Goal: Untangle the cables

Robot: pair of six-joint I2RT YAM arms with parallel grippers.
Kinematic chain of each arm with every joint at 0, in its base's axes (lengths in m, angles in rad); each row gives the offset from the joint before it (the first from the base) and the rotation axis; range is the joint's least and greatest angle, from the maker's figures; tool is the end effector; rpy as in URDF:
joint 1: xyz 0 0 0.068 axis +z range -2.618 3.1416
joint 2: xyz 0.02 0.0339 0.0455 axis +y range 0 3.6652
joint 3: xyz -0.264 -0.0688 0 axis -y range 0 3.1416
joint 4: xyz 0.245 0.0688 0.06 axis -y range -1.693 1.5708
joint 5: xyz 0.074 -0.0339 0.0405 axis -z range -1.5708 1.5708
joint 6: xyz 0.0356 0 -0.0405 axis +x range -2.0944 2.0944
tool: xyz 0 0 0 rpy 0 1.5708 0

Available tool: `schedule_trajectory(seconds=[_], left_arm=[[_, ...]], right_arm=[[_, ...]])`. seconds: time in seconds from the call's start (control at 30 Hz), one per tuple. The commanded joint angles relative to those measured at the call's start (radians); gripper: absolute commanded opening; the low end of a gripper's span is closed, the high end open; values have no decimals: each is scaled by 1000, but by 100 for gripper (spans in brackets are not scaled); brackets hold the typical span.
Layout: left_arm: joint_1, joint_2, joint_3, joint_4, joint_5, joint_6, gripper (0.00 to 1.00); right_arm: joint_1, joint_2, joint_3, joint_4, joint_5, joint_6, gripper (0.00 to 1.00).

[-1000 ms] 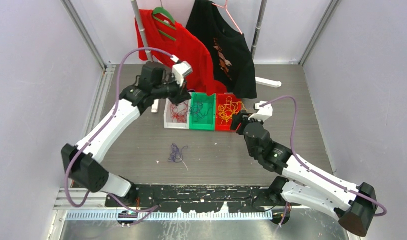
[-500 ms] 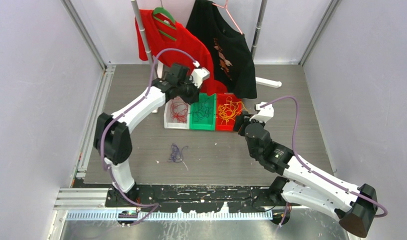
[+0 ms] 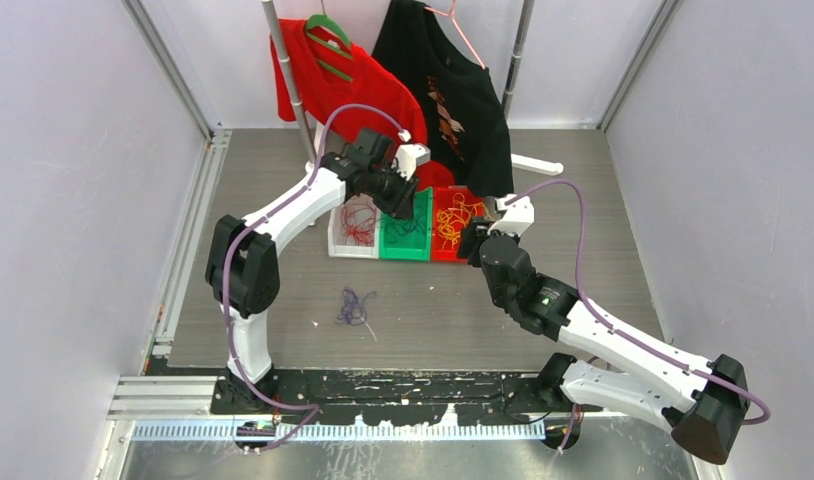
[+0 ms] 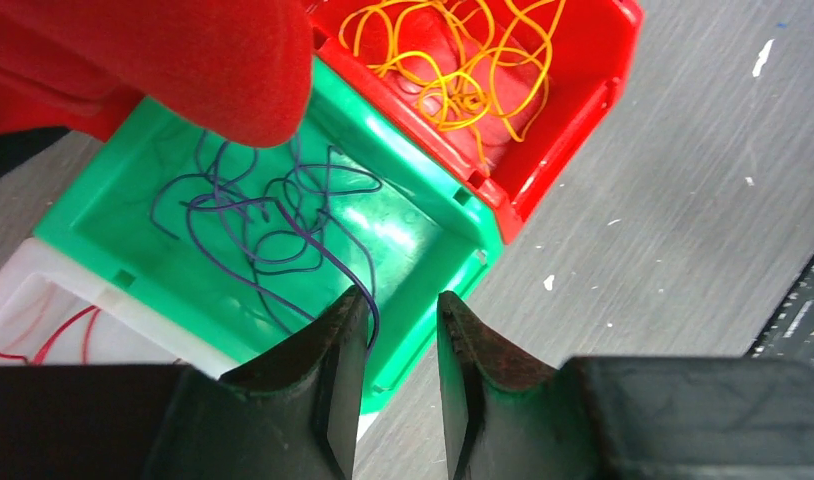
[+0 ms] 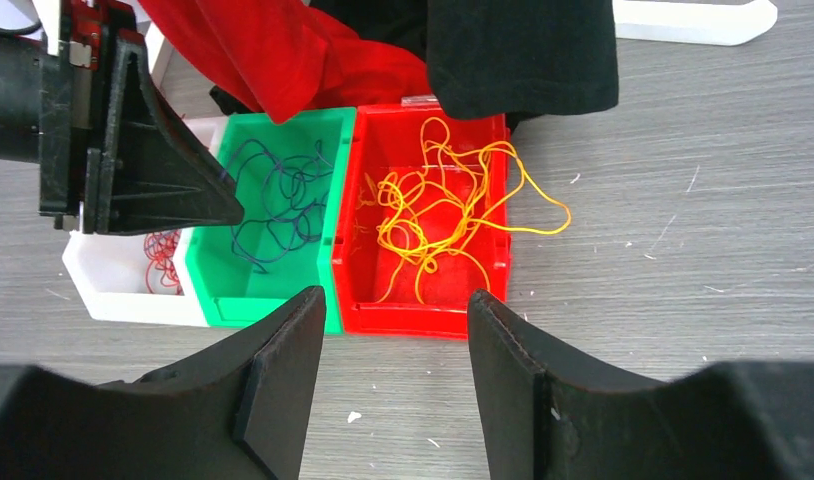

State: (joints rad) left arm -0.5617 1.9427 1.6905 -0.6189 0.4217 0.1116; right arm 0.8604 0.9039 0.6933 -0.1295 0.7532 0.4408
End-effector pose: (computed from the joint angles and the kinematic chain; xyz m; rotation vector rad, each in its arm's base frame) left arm 0.3619 -0.2449 0.2750 0.9937 2.2580 -0.7134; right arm 0.1509 0.1381 0.2950 0.1143 1.8175 0.1990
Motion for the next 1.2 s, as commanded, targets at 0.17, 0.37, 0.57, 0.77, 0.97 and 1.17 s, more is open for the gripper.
schedule_trajectory(seconds=[0.17,0.37,0.57,0.77,0.97,1.17], left_arm=[[-35,-37,60,58,34,-110,37],[-35,-22,81,116,-108,-90,43],[-40,25,162,137,-87,-150,35],[-45,46,156,111,-97,-111,35],[-25,42,46,94,-100,-70,33],[-22,15,-71,130,-91,-44,33]], right_arm=[[-4,-2,67,1,-38,-14,61],[-5,-9,67,-20,-46,-9,61],[-5,3,64,-24,-57,-5,62],[-5,-7,59,-33,-57,2,61],[-4,-22,54,-50,-60,-2,61],[-4,-9,58,-53,-81,2,60]])
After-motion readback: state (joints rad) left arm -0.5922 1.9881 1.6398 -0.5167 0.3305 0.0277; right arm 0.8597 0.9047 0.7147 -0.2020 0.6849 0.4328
